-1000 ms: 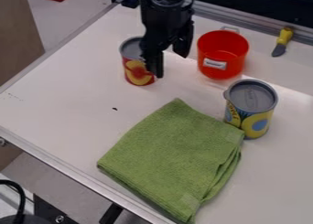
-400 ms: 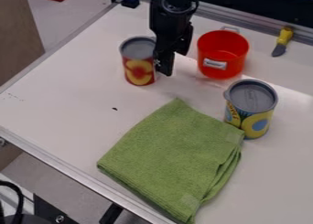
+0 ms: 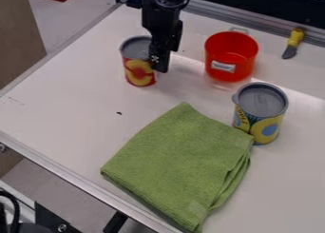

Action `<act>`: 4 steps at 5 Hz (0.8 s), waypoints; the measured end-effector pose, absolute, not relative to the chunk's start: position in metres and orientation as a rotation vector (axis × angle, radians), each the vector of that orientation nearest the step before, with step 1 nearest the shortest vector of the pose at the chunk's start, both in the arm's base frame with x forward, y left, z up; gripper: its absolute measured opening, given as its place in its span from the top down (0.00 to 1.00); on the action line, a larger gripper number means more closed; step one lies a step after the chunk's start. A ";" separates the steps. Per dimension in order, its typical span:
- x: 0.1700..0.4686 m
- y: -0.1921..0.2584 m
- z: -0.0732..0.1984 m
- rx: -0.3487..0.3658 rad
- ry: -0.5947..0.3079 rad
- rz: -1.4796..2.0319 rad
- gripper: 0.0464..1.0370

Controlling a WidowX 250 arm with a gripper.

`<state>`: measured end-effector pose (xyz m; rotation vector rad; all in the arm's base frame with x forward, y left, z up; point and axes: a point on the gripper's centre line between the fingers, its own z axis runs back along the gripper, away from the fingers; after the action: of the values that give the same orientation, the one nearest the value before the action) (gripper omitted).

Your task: Moved the red can to the left corner of the table

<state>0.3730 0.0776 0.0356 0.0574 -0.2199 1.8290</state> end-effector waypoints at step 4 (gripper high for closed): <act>0.340 0.098 0.029 0.080 -0.240 1.985 0.04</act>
<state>0.3400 0.0984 0.0287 0.0797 -0.2400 1.9848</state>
